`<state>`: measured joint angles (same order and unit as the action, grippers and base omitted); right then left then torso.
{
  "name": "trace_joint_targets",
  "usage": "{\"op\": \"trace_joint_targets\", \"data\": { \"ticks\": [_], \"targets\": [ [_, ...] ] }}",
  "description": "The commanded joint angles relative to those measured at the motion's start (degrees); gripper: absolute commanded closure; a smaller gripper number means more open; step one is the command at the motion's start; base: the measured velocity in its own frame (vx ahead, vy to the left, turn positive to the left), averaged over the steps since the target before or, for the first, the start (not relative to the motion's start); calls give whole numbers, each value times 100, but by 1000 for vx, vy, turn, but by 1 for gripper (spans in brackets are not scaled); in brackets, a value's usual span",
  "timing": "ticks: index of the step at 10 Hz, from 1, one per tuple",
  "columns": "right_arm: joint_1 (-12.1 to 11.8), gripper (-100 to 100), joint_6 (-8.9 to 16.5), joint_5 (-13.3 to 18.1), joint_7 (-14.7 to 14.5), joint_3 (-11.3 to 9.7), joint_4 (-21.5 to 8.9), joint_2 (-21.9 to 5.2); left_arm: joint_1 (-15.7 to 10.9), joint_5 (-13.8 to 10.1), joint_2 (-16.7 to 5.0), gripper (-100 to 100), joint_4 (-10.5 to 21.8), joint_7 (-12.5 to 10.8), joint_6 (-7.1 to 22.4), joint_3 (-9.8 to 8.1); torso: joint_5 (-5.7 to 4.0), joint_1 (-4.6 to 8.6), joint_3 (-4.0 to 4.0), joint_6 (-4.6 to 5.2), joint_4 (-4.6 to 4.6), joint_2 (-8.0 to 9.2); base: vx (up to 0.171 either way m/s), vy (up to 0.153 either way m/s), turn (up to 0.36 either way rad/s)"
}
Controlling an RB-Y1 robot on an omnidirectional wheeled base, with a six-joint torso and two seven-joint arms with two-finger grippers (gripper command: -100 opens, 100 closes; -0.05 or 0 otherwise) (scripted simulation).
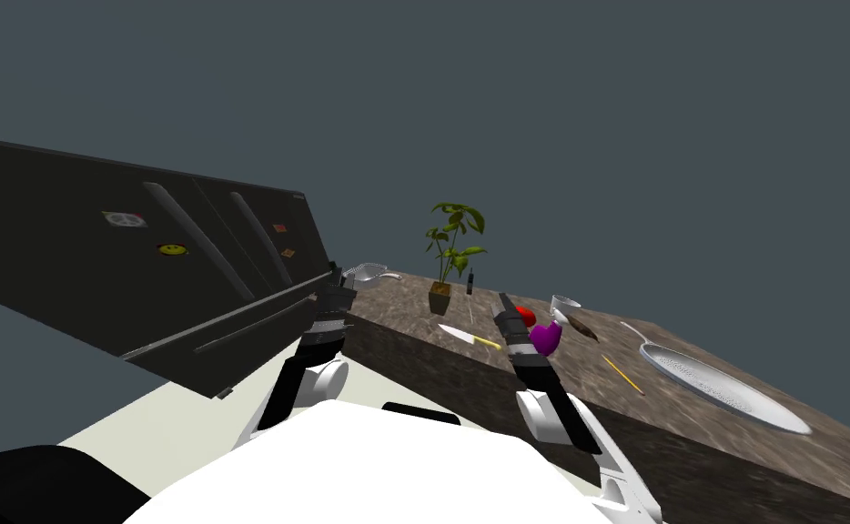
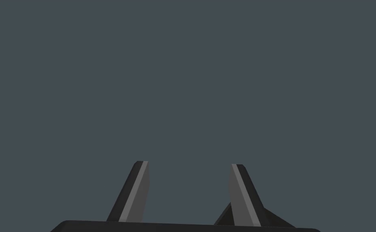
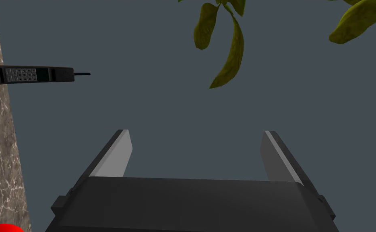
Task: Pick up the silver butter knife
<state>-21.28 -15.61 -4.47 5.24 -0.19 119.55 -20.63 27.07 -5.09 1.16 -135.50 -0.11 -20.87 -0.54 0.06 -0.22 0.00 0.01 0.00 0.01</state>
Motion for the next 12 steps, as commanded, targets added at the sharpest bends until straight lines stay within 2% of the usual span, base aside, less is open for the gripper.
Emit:
{"op": "trace_joint_targets", "data": {
  "ticks": [1, 2, 3, 4, 5, 6, 7, 8, 9, 10, 11, 12],
  "targets": [
    [92, -100, 215, -68, -56, -37, -224, -286, 0, 0, 0, 0, 0, 0, 0, 0, 0, 0, 0, 0, 0, 0, 4, 65, 86],
    [92, -100, 215, -68, -56, -37, -224, -358, 0, 0, 0, 0, 0, 0, 0, 0, 0, -1, -1, -2, 0, -2, 1, 48, 56],
    [173, -100, 356, -129, -106, -78, -455, -580, 0, 0, 0, 0, 0, 0, 0, 0, -1, 5, 0, 0, 0, 0, -3, 55, 125],
    [173, -100, 356, -129, -106, -78, -463, -640, 0, 0, 0, 0, 0, 0, 0, 0, -1, 4, 0, -2, 0, 0, -3, 42, 54],
    [255, -100, 502, -191, -155, -125, -707, -866, 0, 0, 0, 0, 0, 0, 0, 0, -2, 7, 0, 1, 0, 1, 6, 50, 125],
    [255, -100, 502, -191, -155, -125, -707, -927, 0, 0, 0, 0, 0, 0, 0, 0, -2, 6, -1, -2, 1, -2, 9, 51, 57],
    [336, -100, 651, -257, -205, -180, -954, -1147, 0, 0, 0, 0, 0, 0, 0, 0, -1, 4, -1, 1, 0, -2, -2, 67, 108],
    [336, -100, 651, -257, -205, -180, -954, -1219, 0, 0, 0, 0, 0, 0, 0, 0, 0, 0, 0, -1, 0, 0, -2, 54, 75],
    [415, -100, 804, -324, -253, -242, -1190, -1423, 0, 0, 0, 0, 0, 0, 0, 0, 0, 3, 0, 1, 0, 1, 3, 56, 114],
    [415, -100, 804, -324, -253, -242, -1201, -1514, 0, 0, 0, 0, 0, 0, 0, 0, -1, 3, 0, -1, 0, 0, 1, 50, 82],
    [492, -100, 959, -392, -299, -312, -1403, -1720, 0, 0, 0, 0, 0, 0, 0, 0, -1, 5, 0, 1, 0, 0, 4, 64, 155],
    [492, -100, 959, -392, -299, -312, -1448, -1811, 0, 0, 0, 0, 0, 0, 0, 0, -1, 2, -1, -2, 0, -2, 7, 44, 61]
  ]
}}
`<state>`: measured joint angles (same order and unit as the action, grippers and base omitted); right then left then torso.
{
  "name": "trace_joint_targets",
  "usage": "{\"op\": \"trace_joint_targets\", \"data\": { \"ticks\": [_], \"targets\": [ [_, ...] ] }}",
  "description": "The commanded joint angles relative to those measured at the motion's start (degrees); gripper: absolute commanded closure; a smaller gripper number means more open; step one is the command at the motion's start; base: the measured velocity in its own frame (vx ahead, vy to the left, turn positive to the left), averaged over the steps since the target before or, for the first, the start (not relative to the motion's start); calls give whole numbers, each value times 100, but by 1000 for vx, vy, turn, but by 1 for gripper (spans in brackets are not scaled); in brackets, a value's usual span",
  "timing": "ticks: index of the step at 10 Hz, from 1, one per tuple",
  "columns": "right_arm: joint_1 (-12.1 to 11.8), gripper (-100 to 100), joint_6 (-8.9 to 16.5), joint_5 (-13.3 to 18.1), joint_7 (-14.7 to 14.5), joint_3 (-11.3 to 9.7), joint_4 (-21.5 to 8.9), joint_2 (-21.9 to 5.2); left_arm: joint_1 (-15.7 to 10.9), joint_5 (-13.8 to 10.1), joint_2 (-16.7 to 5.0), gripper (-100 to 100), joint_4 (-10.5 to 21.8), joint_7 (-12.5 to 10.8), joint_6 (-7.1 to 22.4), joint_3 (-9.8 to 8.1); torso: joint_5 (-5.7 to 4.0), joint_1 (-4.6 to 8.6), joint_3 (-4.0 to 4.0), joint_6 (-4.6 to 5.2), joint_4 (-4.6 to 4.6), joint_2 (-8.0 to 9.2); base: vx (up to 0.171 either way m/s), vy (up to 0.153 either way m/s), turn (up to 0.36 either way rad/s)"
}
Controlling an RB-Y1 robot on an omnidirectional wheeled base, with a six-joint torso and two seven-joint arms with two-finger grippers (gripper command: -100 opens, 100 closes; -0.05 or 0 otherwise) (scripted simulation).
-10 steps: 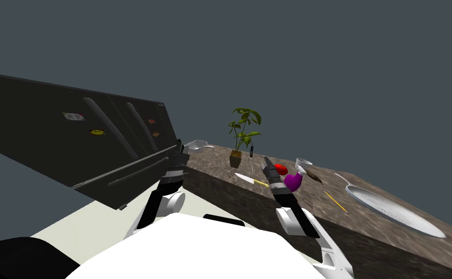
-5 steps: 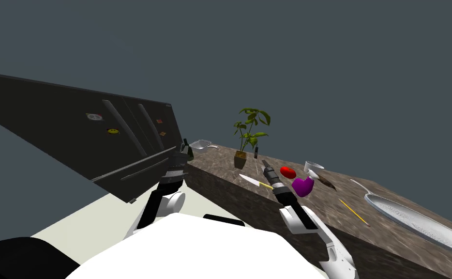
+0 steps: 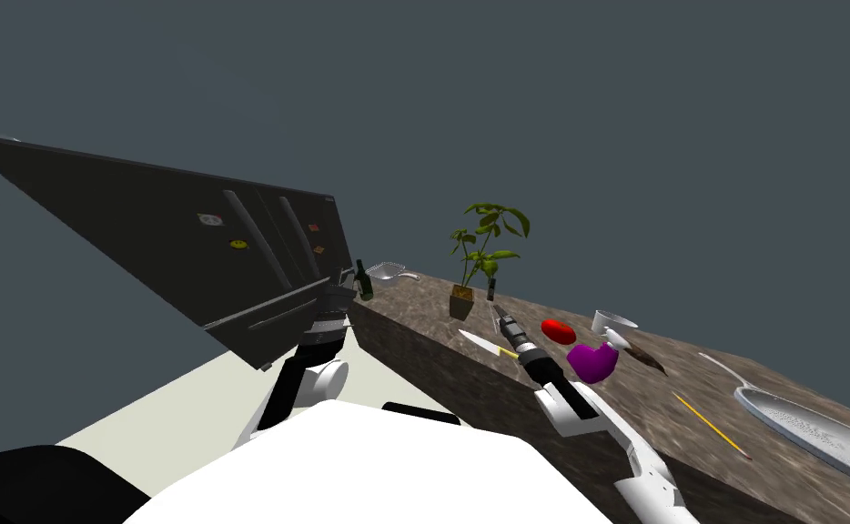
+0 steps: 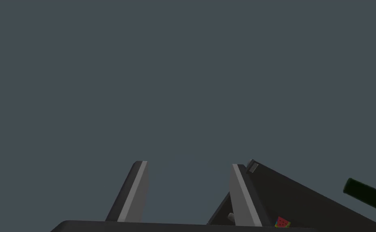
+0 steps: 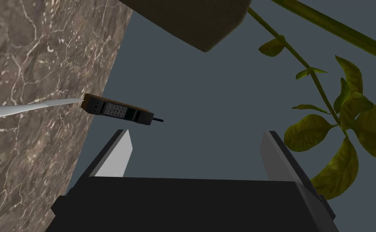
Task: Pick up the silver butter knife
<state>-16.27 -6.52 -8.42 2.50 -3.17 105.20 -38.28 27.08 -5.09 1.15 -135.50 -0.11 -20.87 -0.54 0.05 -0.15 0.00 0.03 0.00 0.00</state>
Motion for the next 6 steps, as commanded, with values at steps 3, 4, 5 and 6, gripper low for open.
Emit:
{"op": "trace_joint_targets", "data": {
  "ticks": [3, 4, 5, 6],
  "targets": [
    [133, -100, 363, -137, -111, -175, -484, -573, 0, 0, 0, 0, 0, 0, 0, 0, 0, 2, 1, 0, -1, 2, 2, 45, 122],
    [133, -100, 363, -137, -111, -175, -496, -634, -1, 0, 0, 0, 0, 0, 0, 0, 0, 1, 1, -3, -1, 2, 4, 35, 73],
    [199, -100, 519, -208, -149, -266, -687, -883, 0, 0, 0, 0, 0, 0, 0, 0, -1, 3, 1, 0, -1, 2, 6, 41, 149],
    [199, -100, 519, -208, -149, -266, -730, -922, 0, 0, 0, 0, 0, 0, 0, 0, -1, 2, 0, -3, 0, 0, 2, 32, 87]
  ]
}}
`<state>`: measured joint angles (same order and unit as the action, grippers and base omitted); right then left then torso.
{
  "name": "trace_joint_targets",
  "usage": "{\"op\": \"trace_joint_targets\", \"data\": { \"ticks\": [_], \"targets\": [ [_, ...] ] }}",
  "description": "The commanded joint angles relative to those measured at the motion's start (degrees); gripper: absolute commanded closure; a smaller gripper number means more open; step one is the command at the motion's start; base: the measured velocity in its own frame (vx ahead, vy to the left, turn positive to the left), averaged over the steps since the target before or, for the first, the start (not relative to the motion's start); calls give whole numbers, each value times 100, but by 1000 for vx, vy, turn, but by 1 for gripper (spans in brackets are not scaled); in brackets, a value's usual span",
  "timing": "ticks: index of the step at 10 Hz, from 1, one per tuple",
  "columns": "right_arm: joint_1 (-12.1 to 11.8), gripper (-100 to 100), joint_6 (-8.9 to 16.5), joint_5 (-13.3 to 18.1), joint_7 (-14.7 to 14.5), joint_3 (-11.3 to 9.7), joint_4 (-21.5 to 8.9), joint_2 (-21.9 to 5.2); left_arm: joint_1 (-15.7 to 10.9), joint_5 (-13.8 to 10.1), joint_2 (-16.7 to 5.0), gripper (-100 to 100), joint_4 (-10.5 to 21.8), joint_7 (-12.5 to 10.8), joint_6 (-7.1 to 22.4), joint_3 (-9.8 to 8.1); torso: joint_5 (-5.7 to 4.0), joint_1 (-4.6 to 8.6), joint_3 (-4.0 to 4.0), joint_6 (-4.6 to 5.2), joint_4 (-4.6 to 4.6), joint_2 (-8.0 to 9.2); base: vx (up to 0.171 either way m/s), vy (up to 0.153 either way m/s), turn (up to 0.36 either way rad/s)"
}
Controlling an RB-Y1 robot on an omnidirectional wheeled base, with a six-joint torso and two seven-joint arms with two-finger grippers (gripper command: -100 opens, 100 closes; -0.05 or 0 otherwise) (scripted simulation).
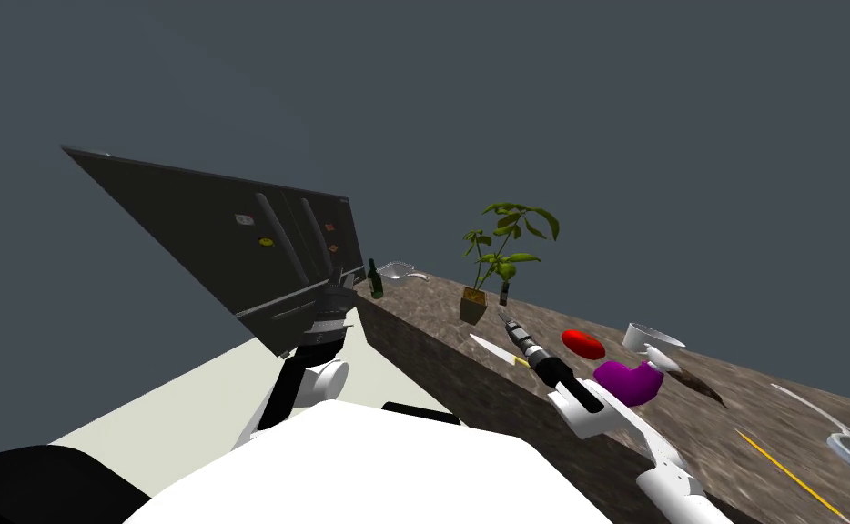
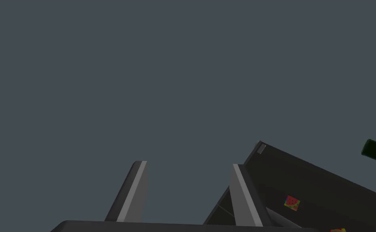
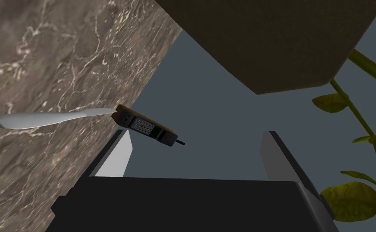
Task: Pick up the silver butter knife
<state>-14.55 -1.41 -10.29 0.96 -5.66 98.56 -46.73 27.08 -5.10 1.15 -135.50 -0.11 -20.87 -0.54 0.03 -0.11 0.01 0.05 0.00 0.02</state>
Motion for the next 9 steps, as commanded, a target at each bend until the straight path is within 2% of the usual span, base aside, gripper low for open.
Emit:
{"op": "trace_joint_targets", "data": {
  "ticks": [1, 2, 3, 4, 6, 7, 9],
  "targets": [
    [89, -100, 162, -91, -30, -114, -286, -286, 0, 0, 0, 0, 0, 0, 0, 0, 0, 0, 0, 0, 0, 0, -1, 40, 169],
    [89, -100, 162, -91, -30, -114, -293, -359, -1, 0, 0, 0, 0, 0, 0, 0, 0, -2, 0, -4, 0, 0, 2, 28, 69],
    [145, -100, 314, -160, -61, -217, -511, -556, 0, 0, 0, 0, 0, 0, 0, 0, 0, 1, 1, 0, -1, 1, 1, 33, 148],
    [145, -100, 314, -160, -61, -217, -511, -633, 0, 0, 0, 0, 0, 0, 0, 0, 0, 0, 1, -4, -1, 1, 5, 23, 85],
    [244, -100, 607, -296, -110, -439, -848, -1076, 0, 0, 0, 0, 0, 0, 0, 0, 0, 4, 0, -3, 0, -1, 8, 31, 228],
    [244, -100, 607, -296, -110, -439, -915, -1154, -1, 0, 0, 0, 0, 0, 0, 0, 0, -1, -2, -7, 0, -4, 4, 23, 69],
    [323, -100, 881, -426, -144, -679, -1233, -1580, 0, 0, 0, 0, 0, 0, 0, 0, -1, 3, 1, -2, -1, 2, -2, 25, 186]
  ]
}}
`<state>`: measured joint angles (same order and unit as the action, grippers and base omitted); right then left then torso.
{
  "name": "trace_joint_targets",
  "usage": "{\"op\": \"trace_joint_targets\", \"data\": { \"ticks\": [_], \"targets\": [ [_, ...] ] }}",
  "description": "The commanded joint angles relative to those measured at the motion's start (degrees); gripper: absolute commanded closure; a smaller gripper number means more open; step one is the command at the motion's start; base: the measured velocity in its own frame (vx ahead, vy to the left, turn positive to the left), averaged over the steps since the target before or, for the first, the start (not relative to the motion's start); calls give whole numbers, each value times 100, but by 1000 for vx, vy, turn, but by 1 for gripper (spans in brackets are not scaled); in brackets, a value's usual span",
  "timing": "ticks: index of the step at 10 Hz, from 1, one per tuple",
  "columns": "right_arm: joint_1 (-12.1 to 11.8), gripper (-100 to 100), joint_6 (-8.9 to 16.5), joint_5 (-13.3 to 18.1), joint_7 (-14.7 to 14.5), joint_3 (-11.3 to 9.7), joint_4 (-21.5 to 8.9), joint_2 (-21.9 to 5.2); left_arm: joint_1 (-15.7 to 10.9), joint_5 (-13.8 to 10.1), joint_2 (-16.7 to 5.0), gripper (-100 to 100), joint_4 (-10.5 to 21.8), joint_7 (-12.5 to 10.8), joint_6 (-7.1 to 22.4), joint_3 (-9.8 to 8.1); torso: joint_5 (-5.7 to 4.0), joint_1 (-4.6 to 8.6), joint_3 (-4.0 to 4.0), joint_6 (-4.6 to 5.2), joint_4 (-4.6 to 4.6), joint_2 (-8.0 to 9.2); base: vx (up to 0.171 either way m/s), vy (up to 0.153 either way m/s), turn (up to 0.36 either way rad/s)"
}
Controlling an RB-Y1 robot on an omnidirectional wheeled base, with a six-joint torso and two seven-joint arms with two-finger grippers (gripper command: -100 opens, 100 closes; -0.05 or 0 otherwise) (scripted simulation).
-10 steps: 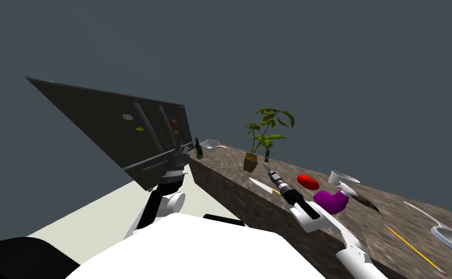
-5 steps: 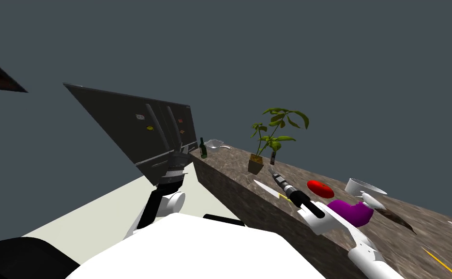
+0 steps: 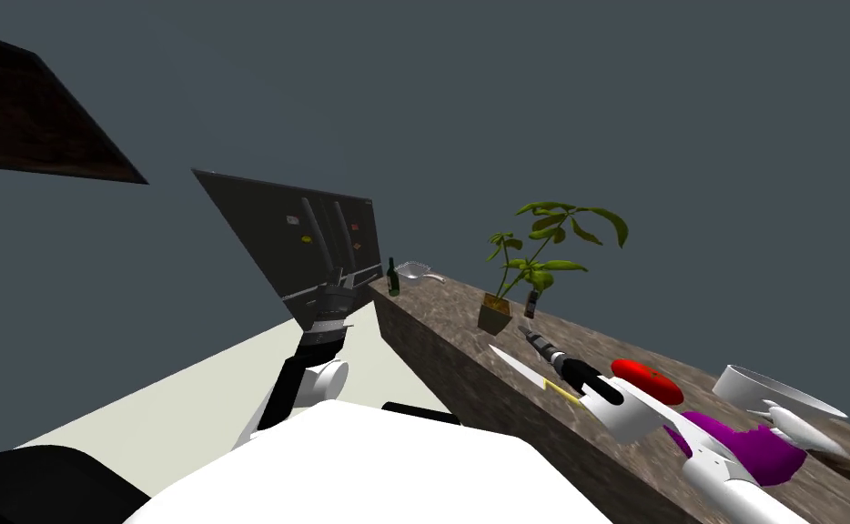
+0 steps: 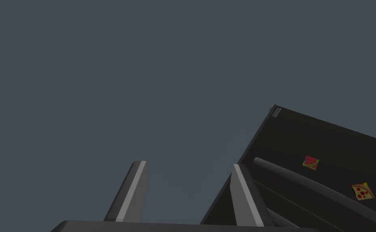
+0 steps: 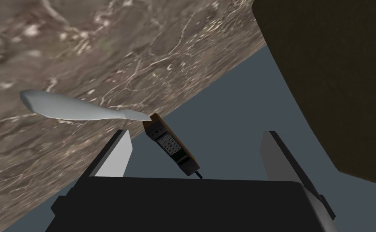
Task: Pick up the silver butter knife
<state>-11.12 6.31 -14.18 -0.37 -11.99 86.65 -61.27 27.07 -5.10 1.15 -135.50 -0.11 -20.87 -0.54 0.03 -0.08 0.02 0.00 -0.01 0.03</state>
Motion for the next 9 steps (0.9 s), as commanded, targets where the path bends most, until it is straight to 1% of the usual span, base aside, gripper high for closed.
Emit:
{"op": "trace_joint_targets", "data": {
  "ticks": [1, 2, 3, 5, 6, 7, 8, 9],
  "targets": [
    [-20, -100, 109, -38, -10, -46, -81, -174, 0, 0, 0, 0, 0, 0, 0, 0, 0, 0, 0, 0, 0, 0, 2, 13, 101],
    [11, -100, 238, -100, -21, -171, -242, -341, 1, 0, 0, 0, 0, 0, 0, -1, -1, 3, 1, 7, 0, 1, 4, 13, 164],
    [11, -100, 238, -100, -21, -171, -242, -390, 0, 0, 0, 0, 0, 0, 0, 0, -1, 4, 1, 4, -1, 2, 2, 6, 71],
    [58, -100, 477, -217, -32, -428, -526, -745, 0, 0, 0, 0, 0, 0, 0, 0, -1, 6, 2, 3, -1, 3, -3, 10, 195],
    [58, -100, 477, -217, -32, -428, -526, -775, 0, 0, 0, 0, 0, 0, 0, 0, -2, 5, 1, 2, 0, 2, -1, 3, 95],
    [73, -100, 586, -272, -33, -559, -649, -944, 1, 0, 0, 0, 0, 0, 0, -1, -1, 8, 2, 7, -1, 3, -2, 4, 175],
    [73, -100, 586, -272, -33, -559, -649, -944, 0, 0, 0, 0, 0, 0, 0, 0, -2, 7, 2, 3, -1, 3, -1, -1, 78],
    [83, -100, 689, -324, -31, -690, -759, -1098, 1, 0, 0, 0, 0, 0, 0, -1, -2, 9, 2, 8, -1, 3, -2, 2, 127]
  ]
}}
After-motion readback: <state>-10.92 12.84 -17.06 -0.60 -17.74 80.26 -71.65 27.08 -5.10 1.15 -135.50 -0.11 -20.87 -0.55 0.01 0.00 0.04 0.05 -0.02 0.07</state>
